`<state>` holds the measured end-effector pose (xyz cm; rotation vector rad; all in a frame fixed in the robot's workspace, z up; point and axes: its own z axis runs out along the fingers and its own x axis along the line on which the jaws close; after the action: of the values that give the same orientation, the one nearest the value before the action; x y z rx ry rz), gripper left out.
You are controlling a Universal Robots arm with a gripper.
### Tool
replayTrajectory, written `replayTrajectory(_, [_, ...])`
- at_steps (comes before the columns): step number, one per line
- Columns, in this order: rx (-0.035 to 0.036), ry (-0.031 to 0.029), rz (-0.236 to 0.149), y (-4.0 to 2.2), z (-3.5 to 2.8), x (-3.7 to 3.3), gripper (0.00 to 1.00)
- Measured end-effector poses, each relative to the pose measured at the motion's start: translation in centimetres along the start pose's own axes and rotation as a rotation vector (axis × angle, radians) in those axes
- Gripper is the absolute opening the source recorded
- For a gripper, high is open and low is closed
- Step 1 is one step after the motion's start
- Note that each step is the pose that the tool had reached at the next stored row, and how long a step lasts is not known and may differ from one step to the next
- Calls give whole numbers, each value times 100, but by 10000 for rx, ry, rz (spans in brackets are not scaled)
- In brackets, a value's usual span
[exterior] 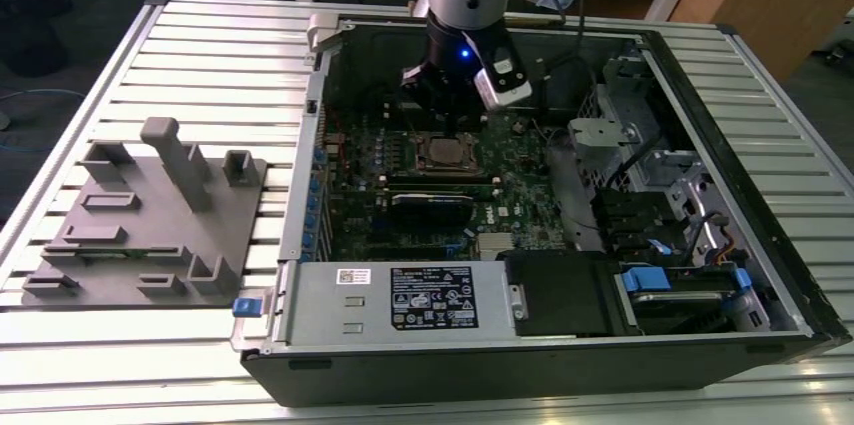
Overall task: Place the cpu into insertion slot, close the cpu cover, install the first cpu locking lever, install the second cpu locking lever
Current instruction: 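Install the first cpu locking lever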
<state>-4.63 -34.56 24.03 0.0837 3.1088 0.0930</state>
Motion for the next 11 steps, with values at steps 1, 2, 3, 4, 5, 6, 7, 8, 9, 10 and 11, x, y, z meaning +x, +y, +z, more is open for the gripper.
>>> replayTrajectory(1, [4, 2, 0, 0, -4, 0, 10])
replayTrajectory(2, [4, 2, 0, 0, -9, 0, 10])
replayTrajectory(3, [0, 0, 0, 1, -13, 0, 10])
replayTrajectory(4, [0, 0, 0, 1, -17, -1, 10])
replayTrajectory(5, [-2, -1, 0, 2, -18, -1, 10])
replayTrajectory(6, [-2, -1, 0, 2, -18, -1, 10])
replayTrajectory(7, [-2, -1, 0, 2, -18, -1, 10])
replayTrajectory(8, [0, 0, 0, 1, -21, -1, 10])
replayTrajectory(9, [-1, 0, 0, 2, -23, -1, 10])
replayTrajectory(10, [0, 0, 0, 2, -23, -1, 10])
replayTrajectory(11, [1, 1, 0, 2, -25, -1, 10])
